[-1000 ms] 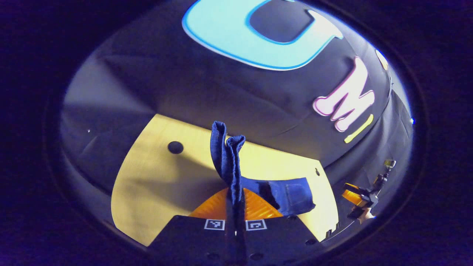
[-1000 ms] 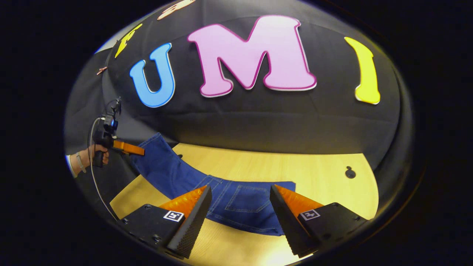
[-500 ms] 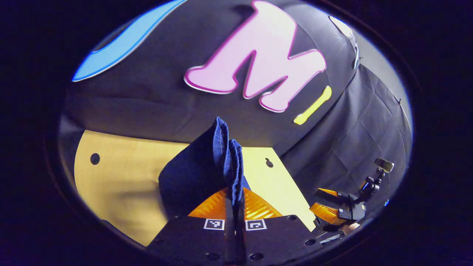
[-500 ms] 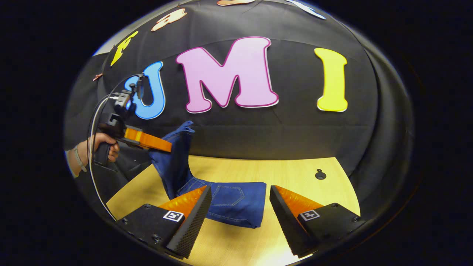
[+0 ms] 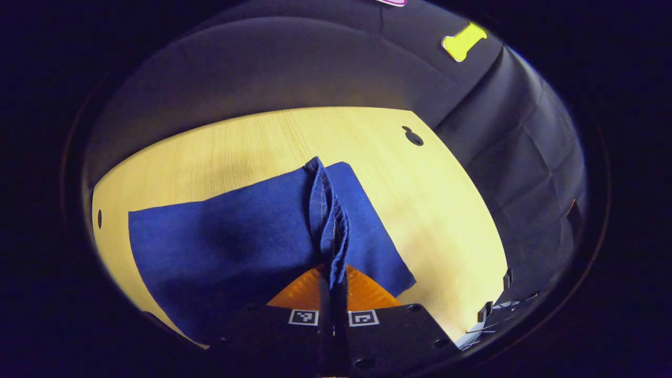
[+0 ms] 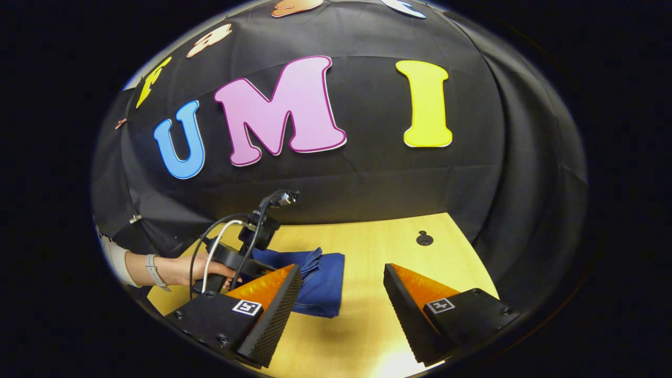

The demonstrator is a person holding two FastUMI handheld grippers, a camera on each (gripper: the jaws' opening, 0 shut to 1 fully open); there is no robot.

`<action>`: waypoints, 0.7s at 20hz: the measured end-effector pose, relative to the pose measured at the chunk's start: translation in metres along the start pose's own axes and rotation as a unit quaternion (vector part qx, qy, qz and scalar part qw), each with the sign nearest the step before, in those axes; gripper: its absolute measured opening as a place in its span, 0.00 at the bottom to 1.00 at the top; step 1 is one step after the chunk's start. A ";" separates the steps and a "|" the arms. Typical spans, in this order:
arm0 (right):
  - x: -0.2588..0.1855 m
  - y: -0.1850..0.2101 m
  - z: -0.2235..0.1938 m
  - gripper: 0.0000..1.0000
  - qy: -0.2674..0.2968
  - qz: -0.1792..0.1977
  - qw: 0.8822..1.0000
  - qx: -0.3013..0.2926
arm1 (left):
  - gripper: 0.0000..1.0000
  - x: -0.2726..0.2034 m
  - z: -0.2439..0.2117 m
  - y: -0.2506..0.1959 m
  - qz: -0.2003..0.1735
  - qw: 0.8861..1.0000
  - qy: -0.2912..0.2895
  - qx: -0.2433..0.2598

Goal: Grasp the waist and the cuffs of the jeans and fold them to make the two legs overlap; first hold the waist and fold one-third of the jeans toward the cuffs, then hold the cuffs and fold the remaining one-third in the same direction to finish folding.

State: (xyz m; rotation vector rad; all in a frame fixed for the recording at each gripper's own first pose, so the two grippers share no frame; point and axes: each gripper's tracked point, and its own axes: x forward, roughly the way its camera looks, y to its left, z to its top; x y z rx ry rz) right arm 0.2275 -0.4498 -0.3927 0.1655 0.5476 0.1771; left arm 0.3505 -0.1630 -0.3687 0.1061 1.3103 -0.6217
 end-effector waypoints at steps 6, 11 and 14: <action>0.001 -0.004 -0.011 0.97 0.012 0.004 1.000 0.005 | 0.77 0.003 0.007 -0.028 -0.007 1.000 -0.009 -0.025; -0.003 0.001 0.018 0.97 -0.029 -0.008 1.000 0.001 | 0.96 -0.057 0.043 -0.075 -0.097 0.984 -0.120 -0.091; -0.016 0.000 0.043 0.97 -0.068 -0.034 0.997 -0.029 | 0.96 -0.126 0.060 -0.071 -0.109 0.967 -0.209 -0.098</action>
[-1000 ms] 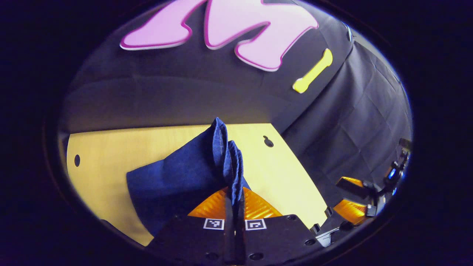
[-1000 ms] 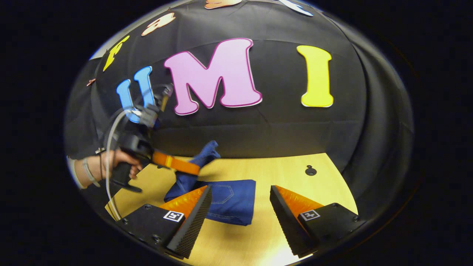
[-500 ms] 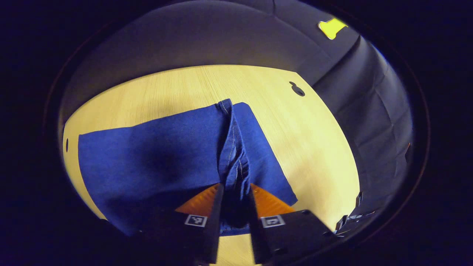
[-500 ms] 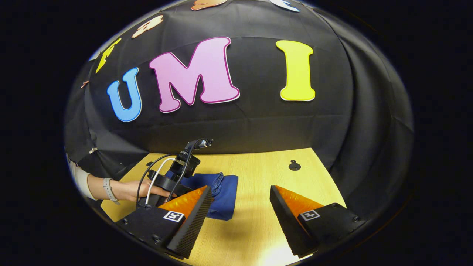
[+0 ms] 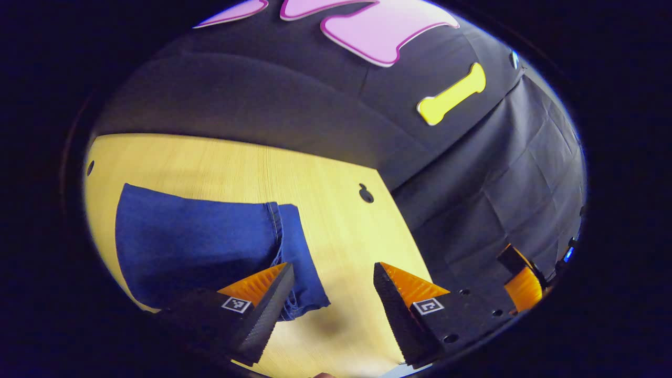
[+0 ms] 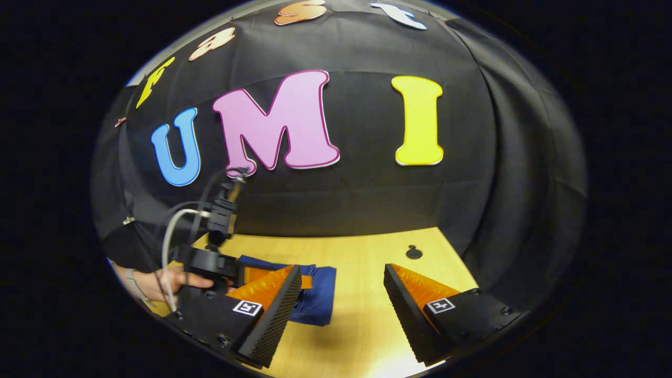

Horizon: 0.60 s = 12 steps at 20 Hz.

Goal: Grasp the waist and the cuffs of the jeans and fold them to make the two legs overlap; first hold the waist and fold one-third of the jeans toward the cuffs, then hold the cuffs and fold the remaining one-third in the same direction to finish folding.

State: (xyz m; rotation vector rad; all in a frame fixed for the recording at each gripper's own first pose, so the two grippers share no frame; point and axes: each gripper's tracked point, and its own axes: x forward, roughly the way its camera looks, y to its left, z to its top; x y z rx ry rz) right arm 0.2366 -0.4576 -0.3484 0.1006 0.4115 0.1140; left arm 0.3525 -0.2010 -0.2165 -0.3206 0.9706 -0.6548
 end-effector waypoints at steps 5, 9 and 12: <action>-0.047 0.024 0.042 0.97 -0.062 -0.010 0.997 -0.042 | 0.96 -0.109 0.032 -0.018 0.045 0.986 -0.132 0.088; -0.108 0.054 0.070 0.96 -0.108 0.002 0.991 -0.078 | 0.96 -0.229 0.023 -0.034 0.093 0.961 -0.233 0.115; -0.166 0.072 0.086 0.95 -0.128 -0.010 0.989 -0.076 | 0.96 -0.314 -0.011 -0.048 0.138 0.939 -0.286 0.133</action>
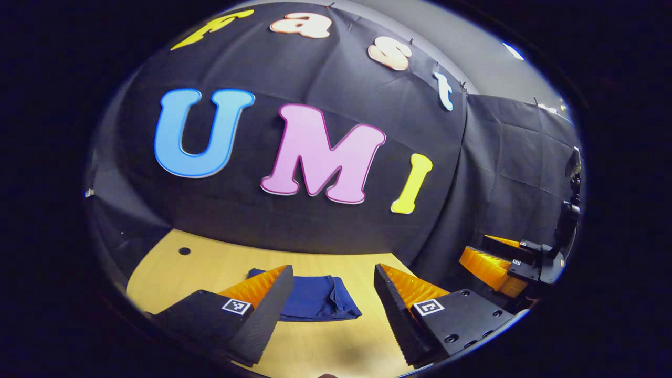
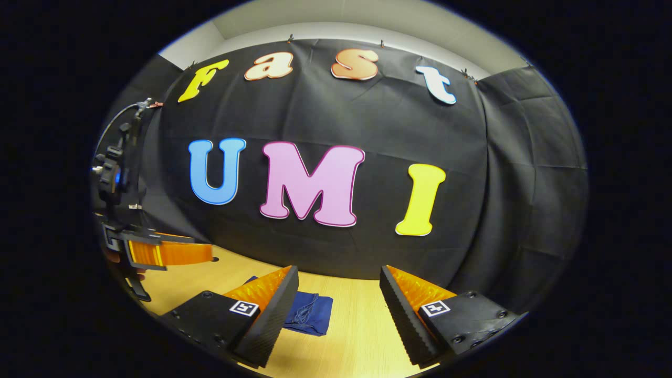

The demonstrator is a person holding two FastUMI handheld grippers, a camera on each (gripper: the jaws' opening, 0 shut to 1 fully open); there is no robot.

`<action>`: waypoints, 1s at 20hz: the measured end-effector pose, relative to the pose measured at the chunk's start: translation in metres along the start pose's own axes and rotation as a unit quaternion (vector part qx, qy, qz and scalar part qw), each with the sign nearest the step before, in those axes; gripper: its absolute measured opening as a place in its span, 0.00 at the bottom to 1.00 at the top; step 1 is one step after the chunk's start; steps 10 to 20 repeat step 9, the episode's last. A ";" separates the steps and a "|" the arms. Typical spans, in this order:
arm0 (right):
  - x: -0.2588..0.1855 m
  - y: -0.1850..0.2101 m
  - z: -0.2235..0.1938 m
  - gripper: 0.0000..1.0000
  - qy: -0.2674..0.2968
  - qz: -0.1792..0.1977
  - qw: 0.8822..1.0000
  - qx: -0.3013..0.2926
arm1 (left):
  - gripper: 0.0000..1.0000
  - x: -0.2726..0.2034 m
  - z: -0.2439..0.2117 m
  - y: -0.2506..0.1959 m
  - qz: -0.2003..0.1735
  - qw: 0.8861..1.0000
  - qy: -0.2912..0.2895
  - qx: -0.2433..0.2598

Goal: Grasp the waist and the cuffs of the jeans and fold them to make the two legs overlap; first hold the waist and fold one-third of the jeans toward the cuffs, then hold the cuffs and fold the remaining one-third in the same direction to finish folding.

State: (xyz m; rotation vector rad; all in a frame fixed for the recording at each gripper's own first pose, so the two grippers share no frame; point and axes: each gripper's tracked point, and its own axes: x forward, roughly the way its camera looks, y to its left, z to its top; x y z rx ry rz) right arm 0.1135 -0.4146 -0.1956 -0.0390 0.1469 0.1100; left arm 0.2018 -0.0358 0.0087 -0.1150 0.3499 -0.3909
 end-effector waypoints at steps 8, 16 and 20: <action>-0.125 0.081 0.060 0.96 -0.046 0.093 0.994 0.037 | 0.96 -0.206 0.027 0.013 0.104 0.991 -0.075 0.027; -0.132 0.084 0.070 0.95 -0.050 0.102 0.992 0.047 | 0.96 -0.221 0.032 0.008 0.111 0.989 -0.084 0.045; -0.132 0.084 0.070 0.95 -0.050 0.102 0.992 0.047 | 0.96 -0.221 0.032 0.008 0.111 0.989 -0.084 0.045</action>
